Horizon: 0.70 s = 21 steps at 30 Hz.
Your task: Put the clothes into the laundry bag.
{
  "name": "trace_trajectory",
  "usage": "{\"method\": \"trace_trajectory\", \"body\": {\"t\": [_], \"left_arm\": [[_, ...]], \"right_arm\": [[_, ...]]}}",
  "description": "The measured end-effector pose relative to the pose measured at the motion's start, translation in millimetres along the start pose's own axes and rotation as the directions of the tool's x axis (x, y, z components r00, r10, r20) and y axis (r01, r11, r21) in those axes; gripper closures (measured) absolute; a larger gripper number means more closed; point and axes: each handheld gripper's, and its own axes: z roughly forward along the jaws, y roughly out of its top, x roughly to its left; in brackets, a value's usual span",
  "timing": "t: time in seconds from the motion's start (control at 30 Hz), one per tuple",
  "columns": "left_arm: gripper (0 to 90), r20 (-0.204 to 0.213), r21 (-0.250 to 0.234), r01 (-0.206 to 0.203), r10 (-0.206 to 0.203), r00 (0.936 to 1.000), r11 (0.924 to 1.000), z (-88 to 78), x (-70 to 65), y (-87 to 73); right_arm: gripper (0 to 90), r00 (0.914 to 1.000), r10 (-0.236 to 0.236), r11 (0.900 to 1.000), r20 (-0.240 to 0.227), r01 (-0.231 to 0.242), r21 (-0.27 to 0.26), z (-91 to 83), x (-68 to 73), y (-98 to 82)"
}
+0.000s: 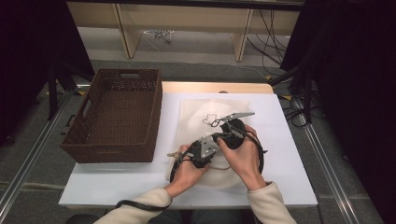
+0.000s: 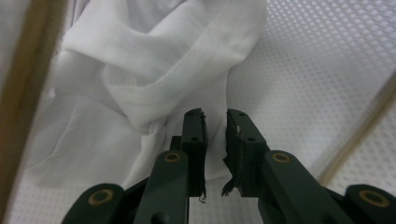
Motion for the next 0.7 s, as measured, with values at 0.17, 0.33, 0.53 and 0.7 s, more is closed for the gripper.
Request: {"method": "trace_trajectory", "body": {"t": [0.17, 0.33, 0.53, 0.7], "left_arm": [[74.9, 0.001, -0.022, 0.003, -0.003, 1.0, 0.9997, 1.2, -1.1, -0.2], [67.2, 0.036, -0.025, -0.006, 0.007, 0.9993, 0.9997, -6.5, -2.8, -4.0], [59.6, 0.06, -0.055, 0.029, -0.025, 0.9979, 0.998, -16.2, -7.1, -7.7], [55.7, 0.091, -0.015, -0.007, 0.008, 0.9958, 0.9999, -34.8, -4.7, -12.6]], "right_arm": [[86.8, 0.9998, -0.005, 1.0, -0.017, 0.005, 0.008, 1.1, -0.9, -0.2], [85.8, 0.9999, 0.01, 0.999, -0.013, -0.01, 0.037, 4.3, -1.9, -1.3], [84.0, 0.9987, 0.051, 0.996, -0.006, -0.051, 0.074, 8.5, -0.3, -3.6], [82.1, 0.9982, 0.053, 0.993, -0.027, -0.05, 0.103, 12.3, -3.9, -5.2]]}}
